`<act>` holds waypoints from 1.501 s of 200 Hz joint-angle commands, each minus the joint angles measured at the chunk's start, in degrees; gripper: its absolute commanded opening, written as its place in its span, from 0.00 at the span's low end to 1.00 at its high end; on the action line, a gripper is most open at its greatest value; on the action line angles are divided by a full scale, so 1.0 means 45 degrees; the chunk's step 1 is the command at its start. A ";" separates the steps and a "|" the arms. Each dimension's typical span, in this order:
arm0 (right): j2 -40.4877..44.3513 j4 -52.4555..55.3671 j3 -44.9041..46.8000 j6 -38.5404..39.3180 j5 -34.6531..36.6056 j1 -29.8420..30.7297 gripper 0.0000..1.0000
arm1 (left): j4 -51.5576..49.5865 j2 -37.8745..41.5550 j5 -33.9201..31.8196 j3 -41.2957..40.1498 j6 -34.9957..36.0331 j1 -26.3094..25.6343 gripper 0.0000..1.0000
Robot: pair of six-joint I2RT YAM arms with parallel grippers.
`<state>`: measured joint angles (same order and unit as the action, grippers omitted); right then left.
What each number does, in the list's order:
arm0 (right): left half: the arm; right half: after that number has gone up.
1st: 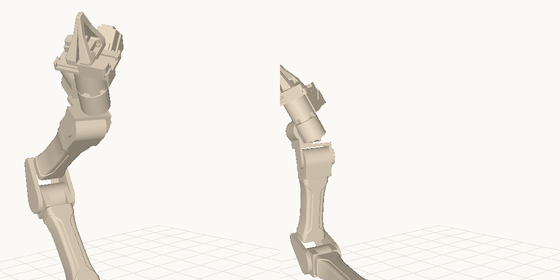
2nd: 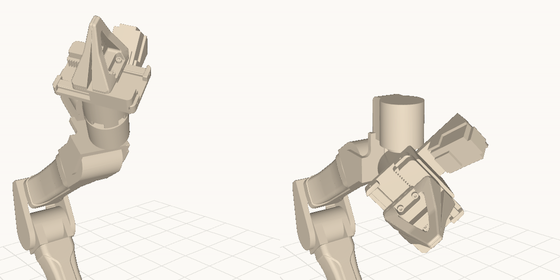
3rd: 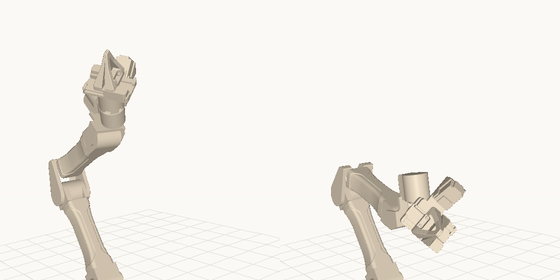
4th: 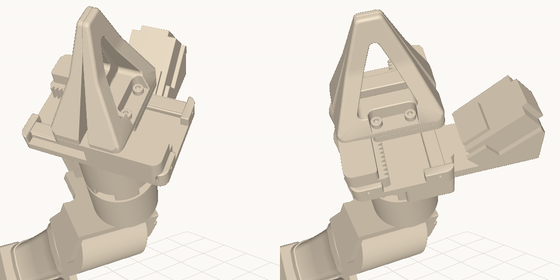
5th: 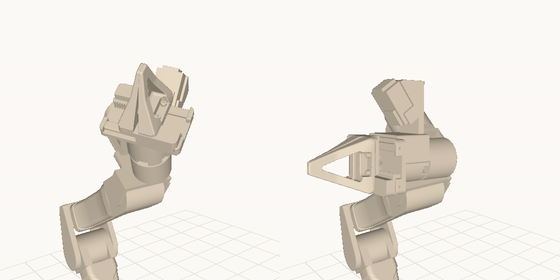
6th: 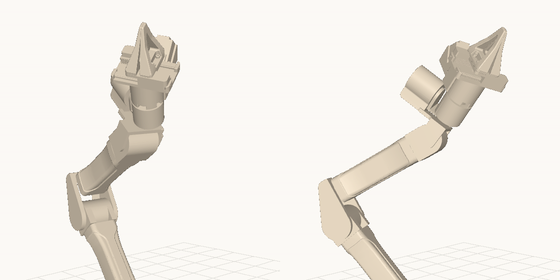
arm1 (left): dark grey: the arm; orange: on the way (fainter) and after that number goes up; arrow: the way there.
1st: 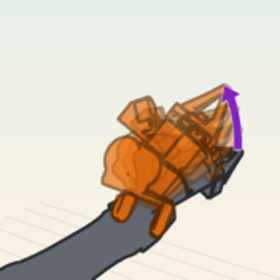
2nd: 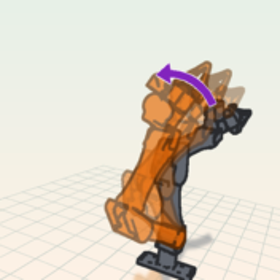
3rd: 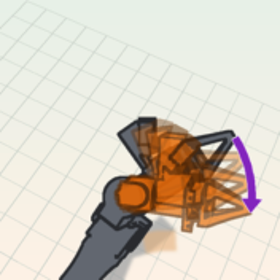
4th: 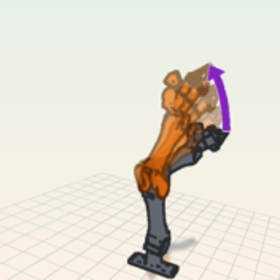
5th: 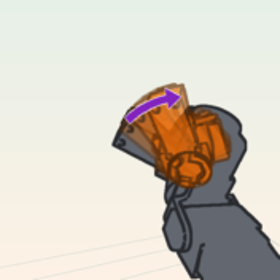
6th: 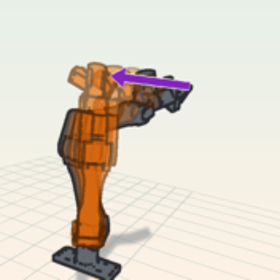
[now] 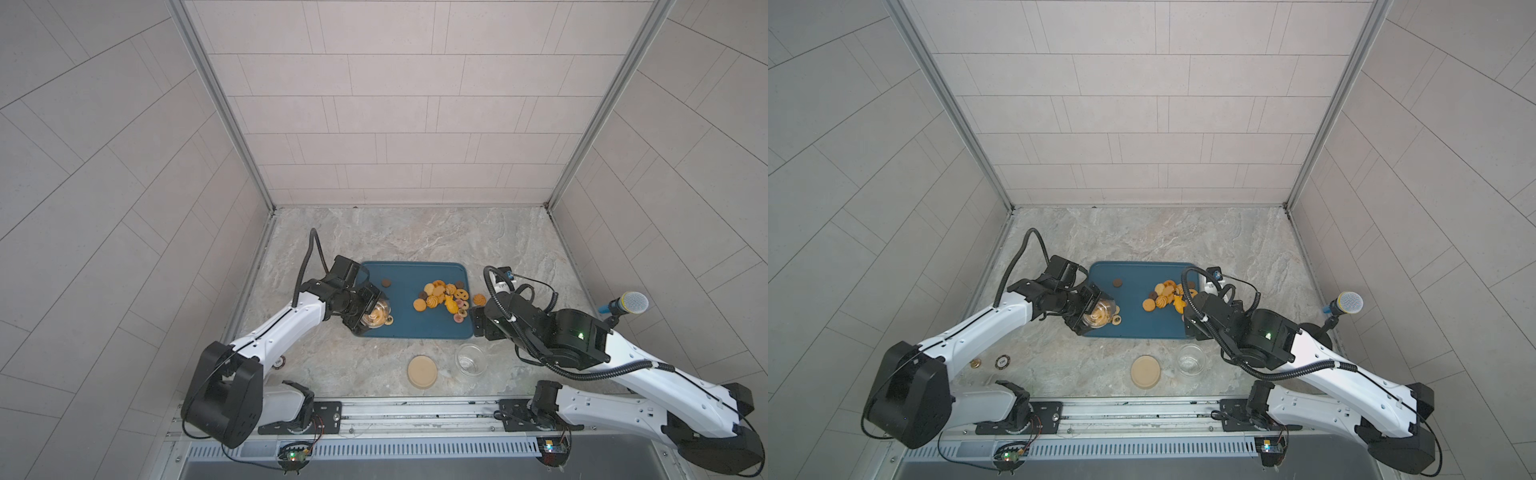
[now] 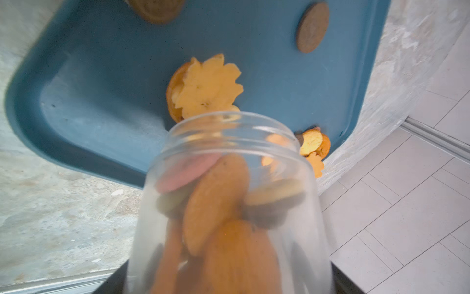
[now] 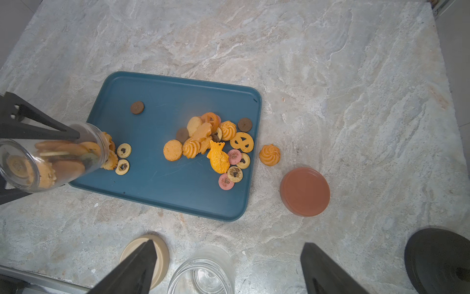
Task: Pour the cookies out of the jar
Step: Pour the cookies in the jar onto the tray.
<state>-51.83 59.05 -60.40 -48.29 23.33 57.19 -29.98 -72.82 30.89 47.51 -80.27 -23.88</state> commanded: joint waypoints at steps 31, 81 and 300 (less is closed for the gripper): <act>0.0193 0.0166 0.0163 -0.0305 0.0082 -0.0072 0.93 | 0.3064 0.0965 0.1076 -0.1310 -0.2640 0.0128 0.00; 0.0231 0.0277 0.0178 -0.0310 0.0154 -0.0072 0.93 | 0.5378 0.1859 0.0455 -0.2388 -0.4771 -0.0538 0.00; 0.0111 0.0593 -0.0016 -0.0352 0.0436 -0.0111 0.92 | 1.1976 0.4004 -0.2867 -0.5940 -1.0176 -0.2557 0.00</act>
<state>-51.05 59.86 -59.33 -49.56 23.35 56.95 22.70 -58.81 17.87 16.69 -119.94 -33.61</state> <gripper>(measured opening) 0.926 0.886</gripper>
